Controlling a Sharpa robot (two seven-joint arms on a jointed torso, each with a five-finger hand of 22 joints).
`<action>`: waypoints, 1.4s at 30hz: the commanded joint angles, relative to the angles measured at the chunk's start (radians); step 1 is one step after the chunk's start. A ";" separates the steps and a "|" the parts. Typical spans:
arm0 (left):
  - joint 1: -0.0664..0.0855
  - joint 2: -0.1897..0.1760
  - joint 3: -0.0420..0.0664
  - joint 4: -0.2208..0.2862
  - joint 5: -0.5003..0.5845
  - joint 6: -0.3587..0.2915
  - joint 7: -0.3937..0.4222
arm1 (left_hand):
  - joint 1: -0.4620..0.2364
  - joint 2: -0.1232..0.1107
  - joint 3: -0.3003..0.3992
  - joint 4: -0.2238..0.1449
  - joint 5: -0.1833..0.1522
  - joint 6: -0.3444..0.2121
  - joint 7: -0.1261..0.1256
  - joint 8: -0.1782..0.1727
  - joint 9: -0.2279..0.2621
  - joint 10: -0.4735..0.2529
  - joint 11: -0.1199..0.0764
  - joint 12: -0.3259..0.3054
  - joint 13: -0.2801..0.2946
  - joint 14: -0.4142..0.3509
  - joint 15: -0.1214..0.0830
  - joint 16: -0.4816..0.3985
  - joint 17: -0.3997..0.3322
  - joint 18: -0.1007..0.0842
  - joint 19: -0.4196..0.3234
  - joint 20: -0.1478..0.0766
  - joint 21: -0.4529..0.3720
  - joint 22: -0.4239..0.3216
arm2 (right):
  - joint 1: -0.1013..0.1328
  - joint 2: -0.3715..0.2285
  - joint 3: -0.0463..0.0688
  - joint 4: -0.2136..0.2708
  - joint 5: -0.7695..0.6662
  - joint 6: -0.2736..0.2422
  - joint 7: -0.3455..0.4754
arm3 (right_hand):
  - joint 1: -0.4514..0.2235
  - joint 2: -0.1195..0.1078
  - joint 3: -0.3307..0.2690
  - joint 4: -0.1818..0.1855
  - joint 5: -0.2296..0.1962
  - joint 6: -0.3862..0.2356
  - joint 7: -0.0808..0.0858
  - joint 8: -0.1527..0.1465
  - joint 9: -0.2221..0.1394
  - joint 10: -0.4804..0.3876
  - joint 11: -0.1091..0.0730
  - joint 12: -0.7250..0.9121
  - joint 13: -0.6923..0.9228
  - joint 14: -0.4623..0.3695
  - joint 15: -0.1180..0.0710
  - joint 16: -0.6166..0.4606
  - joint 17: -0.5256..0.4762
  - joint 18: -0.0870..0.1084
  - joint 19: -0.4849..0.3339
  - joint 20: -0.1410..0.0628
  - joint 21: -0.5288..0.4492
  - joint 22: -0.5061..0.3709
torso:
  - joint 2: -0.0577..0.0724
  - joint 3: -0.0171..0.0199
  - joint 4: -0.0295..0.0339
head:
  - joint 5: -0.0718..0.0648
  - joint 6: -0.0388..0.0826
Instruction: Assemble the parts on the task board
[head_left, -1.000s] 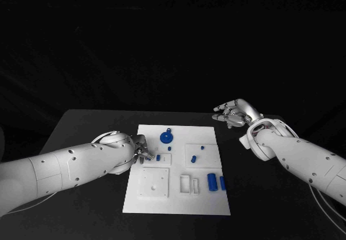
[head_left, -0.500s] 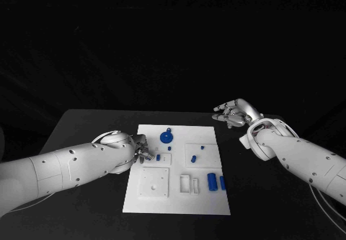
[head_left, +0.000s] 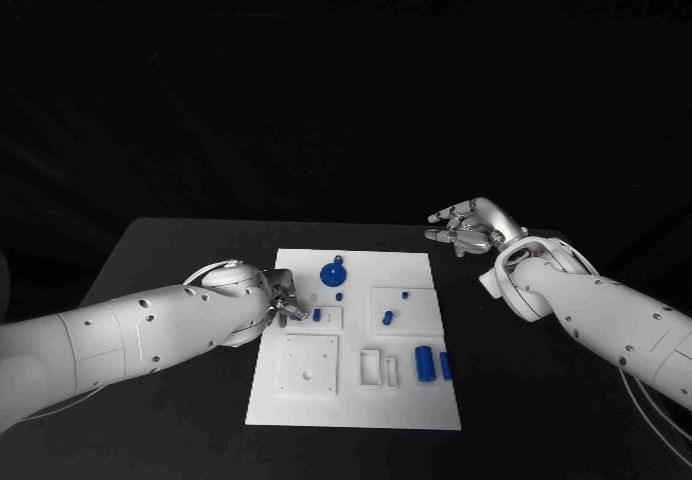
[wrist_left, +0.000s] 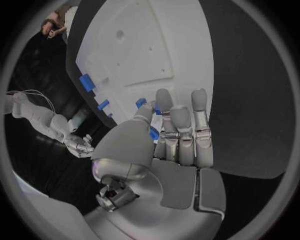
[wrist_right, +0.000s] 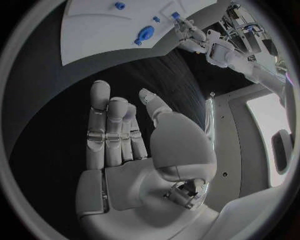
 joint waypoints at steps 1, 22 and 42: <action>-0.005 -0.001 -0.004 0.000 -0.009 0.035 -0.015 | 0.012 0.001 0.040 -0.042 0.005 0.022 -0.030 0.003 -0.001 0.010 -0.002 0.003 0.002 0.005 -0.002 0.000 0.001 -0.015 0.001 -0.003 0.007 0.019 | -0.001 0.000 0.000 0.001 0.001 0.014 0.008 | -0.006 0.004 -0.006 -0.002 0.002 -0.006 -0.002 -0.005 -0.001 -0.005 -0.001 0.004 -0.001 0.004 0.000 -0.003 0.000 0.019 0.039 0.005 0.005 -0.001 | 0.000 0.0001 0.0004 | 0.003 -0.001; -0.005 0.011 -0.004 -0.017 0.020 0.025 -0.008 | -0.001 -0.039 -0.045 0.133 -0.015 0.037 -0.032 -0.041 -0.098 0.008 -0.002 0.004 0.002 0.008 0.000 -0.007 -0.004 -0.015 0.006 0.000 -0.002 0.017 | -0.001 0.000 0.000 0.001 0.001 0.014 0.009 | -0.010 0.004 -0.008 0.000 0.003 -0.007 -0.002 -0.005 -0.001 -0.006 -0.001 0.003 -0.002 0.004 0.000 -0.003 0.000 0.019 0.038 0.006 0.003 -0.003 | 0.000 0.0009 -0.0013 | 0.002 -0.001; -0.007 0.016 -0.004 -0.028 0.032 0.028 -0.007 | 0.022 -0.081 -0.114 0.234 -0.034 0.041 -0.031 -0.032 -0.138 0.005 -0.002 0.005 0.002 0.007 0.001 -0.009 -0.010 -0.015 0.010 0.001 -0.012 0.017 | -0.001 0.002 0.000 0.000 0.003 0.011 0.005 | -0.017 0.004 -0.018 0.011 0.009 -0.007 -0.002 -0.005 -0.001 -0.004 -0.001 0.004 -0.002 0.005 0.000 -0.003 0.000 0.019 0.038 0.006 0.003 -0.005 | 0.000 0.0001 -0.0002 | -0.003 -0.005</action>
